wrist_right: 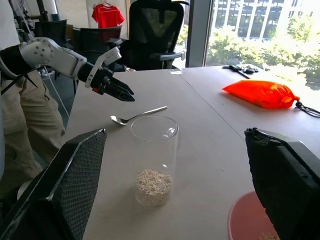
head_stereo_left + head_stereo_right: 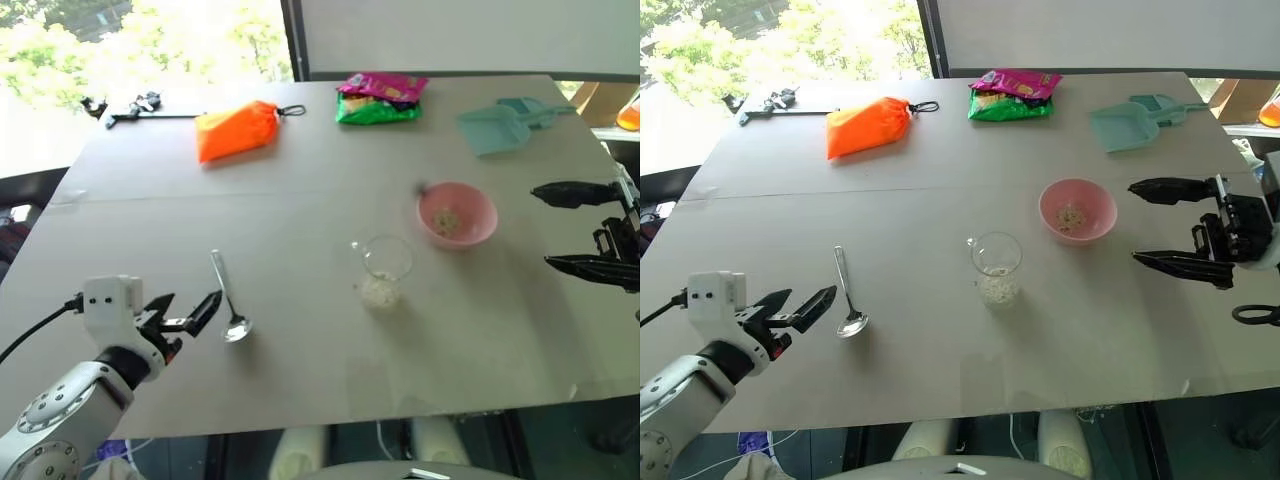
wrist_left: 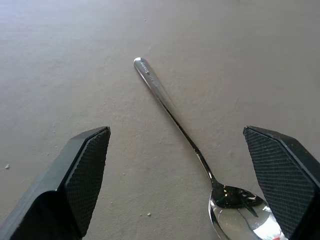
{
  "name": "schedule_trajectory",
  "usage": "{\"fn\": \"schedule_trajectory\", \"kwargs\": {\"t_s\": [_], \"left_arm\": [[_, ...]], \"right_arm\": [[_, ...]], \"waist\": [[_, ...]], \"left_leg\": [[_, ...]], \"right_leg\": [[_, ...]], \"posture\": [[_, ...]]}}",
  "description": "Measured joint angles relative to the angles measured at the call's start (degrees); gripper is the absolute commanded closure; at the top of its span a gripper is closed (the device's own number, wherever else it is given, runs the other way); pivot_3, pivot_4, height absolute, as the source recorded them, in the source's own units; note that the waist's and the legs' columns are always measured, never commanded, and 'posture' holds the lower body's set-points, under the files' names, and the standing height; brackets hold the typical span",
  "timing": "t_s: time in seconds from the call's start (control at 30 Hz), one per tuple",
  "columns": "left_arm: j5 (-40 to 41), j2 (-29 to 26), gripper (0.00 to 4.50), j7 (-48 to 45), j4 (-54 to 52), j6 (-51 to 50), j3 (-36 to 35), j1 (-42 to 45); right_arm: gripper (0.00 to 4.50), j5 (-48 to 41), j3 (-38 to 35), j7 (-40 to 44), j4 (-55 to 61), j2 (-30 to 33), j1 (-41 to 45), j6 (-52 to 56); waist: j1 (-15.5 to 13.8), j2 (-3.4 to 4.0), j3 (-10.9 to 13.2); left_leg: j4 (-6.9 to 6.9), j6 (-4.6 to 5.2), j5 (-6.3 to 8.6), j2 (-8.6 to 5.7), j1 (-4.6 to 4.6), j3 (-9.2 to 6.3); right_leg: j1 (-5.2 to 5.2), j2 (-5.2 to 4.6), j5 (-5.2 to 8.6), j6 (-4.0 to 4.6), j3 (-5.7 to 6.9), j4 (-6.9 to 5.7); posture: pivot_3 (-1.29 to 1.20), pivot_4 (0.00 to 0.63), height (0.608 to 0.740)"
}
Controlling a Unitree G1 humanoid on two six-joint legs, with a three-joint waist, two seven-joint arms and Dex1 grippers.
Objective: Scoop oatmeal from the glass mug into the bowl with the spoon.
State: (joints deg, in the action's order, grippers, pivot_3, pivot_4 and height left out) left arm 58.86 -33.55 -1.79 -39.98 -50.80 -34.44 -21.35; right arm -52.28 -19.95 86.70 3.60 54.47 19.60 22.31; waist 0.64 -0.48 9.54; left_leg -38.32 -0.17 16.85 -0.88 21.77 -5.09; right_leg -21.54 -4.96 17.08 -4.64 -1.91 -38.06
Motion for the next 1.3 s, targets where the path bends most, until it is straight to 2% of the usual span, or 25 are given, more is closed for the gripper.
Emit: {"fn": "schedule_trajectory", "kwargs": {"t_s": [0.3, 0.43, 0.53, 0.63, 0.9, 1.1, 1.23, 1.3], "left_arm": [[10.0, 1.3, 0.06, 21.6, 1.3, -9.9, 5.0, 11.5], [14.6, 2.5, 0.06, 36.5, 4.9, -15.1, 10.1, 19.8], [16.7, 3.0, 0.06, 43.5, 7.6, -16.6, 12.3, 24.1], [19.2, 3.4, 0.91, 48.9, 9.9, -17.1, 13.0, 26.7], [23.1, 3.0, 4.44, 55.5, 12.4, -15.6, 13.5, 26.8], [24.7, 2.4, 4.44, 55.9, 13.3, -13.7, 14.2, 26.9], [24.6, 1.9, 4.44, 54.5, 14.3, -12.3, 14.3, 27.3], [21.8, -0.4, 4.44, 50.5, 14.7, -12.0, 15.3, 29.4]], "right_arm": [[0.00, 0.0, 1.1, 0.3, -0.1, 0.3, 1.5, -0.3], [0.00, 0.3, 1.2, 0.4, -0.2, 0.3, 1.5, -0.6], [0.00, 0.3, 1.2, 0.4, -0.2, 0.3, 1.4, -1.0], [0.00, 0.3, 1.2, 0.4, -0.1, 0.4, 1.2, -1.0], [0.00, 0.1, 0.7, 0.4, 1.6, 1.9, -1.5, -0.2], [0.00, 0.3, 0.5, -0.9, 3.4, 1.9, -2.0, 0.6], [0.00, 1.4, 1.2, -5.7, 3.2, 1.0, -0.3, 3.0], [0.00, 4.2, 1.0, -11.9, 2.1, -2.2, 2.7, 1.0]], "waist": [[0.0, 0.00, 0.0], [-0.1, -0.01, 0.0], [0.0, -0.02, 0.0], [0.0, 0.03, 0.0], [-0.4, 0.37, -0.2], [-0.7, 0.44, -0.3], [-0.8, 0.44, -0.3], [-0.7, 0.30, -0.2]], "left_leg": [[-0.03, -0.06, -0.03, -0.02, 0.01, -0.01], [-0.05, -0.07, -0.04, -0.04, 0.01, -0.02], [-0.06, -0.08, -0.05, -0.16, 0.03, -0.01], [-0.05, -0.09, -0.05, -0.23, 0.01, 0.00], [-0.06, -0.09, -0.06, -0.41, 0.00, 0.05], [-0.09, -0.09, -0.06, -0.43, -0.02, 0.05], [-0.12, -0.11, -0.07, -0.43, -0.02, 0.04], [-0.18, -0.16, -0.10, -0.41, 0.04, 0.01]], "right_leg": [[-0.03, -0.01, 0.00, -0.01, -0.02, -0.04], [-0.03, -0.02, -0.01, -0.01, -0.02, -0.07], [-0.06, -0.02, -0.01, -0.01, -0.04, -0.09], [-0.09, -0.03, -0.01, -0.01, -0.07, -0.11], [-0.08, -0.17, -0.01, -0.02, -0.16, -0.12], [-0.07, -0.16, -0.01, -0.02, -0.16, -0.17], [-0.09, -0.14, -0.01, -0.02, -0.16, -0.27], [-0.17, -0.05, -0.01, -0.02, -0.13, -0.36]], "posture": [[0.00, 0.150, 0.740], [0.00, 0.150, 0.740], [0.00, 0.150, 0.740], [0.00, 0.150, 0.740], [0.00, 0.150, 0.740], [0.00, 0.150, 0.740], [0.00, 0.150, 0.740], [0.00, 0.150, 0.740]]}}
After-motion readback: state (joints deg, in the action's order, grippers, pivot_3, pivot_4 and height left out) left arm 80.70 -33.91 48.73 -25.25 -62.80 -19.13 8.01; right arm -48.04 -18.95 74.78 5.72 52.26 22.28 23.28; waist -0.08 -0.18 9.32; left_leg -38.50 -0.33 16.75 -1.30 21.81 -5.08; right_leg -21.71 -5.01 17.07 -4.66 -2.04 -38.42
